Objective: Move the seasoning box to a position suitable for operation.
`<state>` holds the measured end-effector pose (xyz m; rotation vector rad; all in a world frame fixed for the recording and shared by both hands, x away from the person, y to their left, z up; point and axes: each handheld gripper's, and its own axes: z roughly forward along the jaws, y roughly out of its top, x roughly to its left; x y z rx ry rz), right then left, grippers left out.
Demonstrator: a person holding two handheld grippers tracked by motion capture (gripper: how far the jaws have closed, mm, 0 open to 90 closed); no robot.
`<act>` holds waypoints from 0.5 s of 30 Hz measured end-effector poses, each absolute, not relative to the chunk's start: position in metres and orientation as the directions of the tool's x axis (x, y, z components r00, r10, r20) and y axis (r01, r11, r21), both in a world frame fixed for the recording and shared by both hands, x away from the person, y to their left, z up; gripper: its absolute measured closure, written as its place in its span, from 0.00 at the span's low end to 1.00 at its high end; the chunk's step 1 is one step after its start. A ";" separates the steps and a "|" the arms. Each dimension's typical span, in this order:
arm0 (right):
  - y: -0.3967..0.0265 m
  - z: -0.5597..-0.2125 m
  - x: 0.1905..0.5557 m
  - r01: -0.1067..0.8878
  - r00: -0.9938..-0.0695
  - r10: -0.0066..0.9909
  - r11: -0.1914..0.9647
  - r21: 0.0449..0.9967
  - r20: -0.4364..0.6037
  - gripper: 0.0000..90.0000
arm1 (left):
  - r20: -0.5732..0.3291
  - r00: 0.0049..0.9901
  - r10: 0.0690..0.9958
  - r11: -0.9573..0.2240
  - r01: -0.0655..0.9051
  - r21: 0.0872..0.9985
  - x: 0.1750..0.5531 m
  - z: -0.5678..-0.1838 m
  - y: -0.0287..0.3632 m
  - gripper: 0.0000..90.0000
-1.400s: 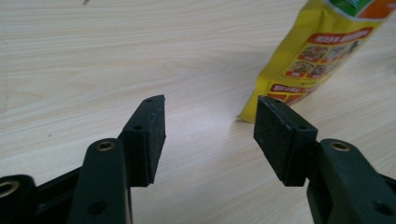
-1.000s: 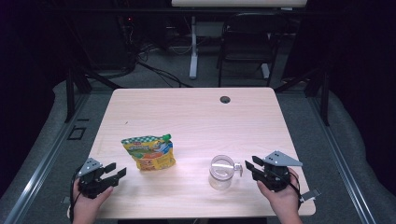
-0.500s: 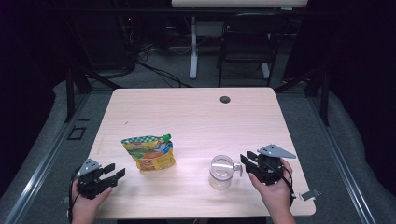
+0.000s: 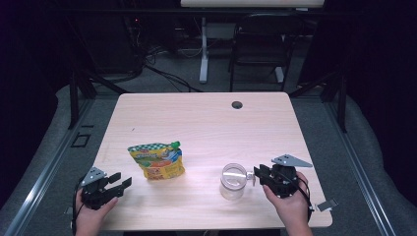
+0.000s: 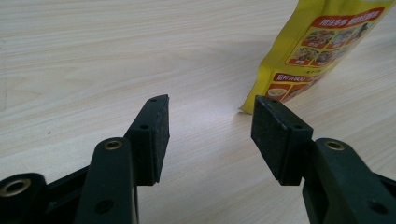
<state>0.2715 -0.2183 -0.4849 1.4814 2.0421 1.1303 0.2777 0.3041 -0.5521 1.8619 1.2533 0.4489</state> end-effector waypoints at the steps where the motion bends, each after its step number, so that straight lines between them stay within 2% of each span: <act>1: -0.218 -0.486 0.272 0.615 -0.376 0.914 0.121 0.779 0.155 0.82 | -0.148 0.438 0.887 -0.161 0.592 0.790 0.278 -0.552 0.304 0.52; 15: -0.212 -0.489 0.273 0.628 -0.392 0.900 0.107 0.771 0.194 0.85 | -0.145 0.441 0.885 -0.166 0.593 0.788 0.278 -0.552 0.304 0.52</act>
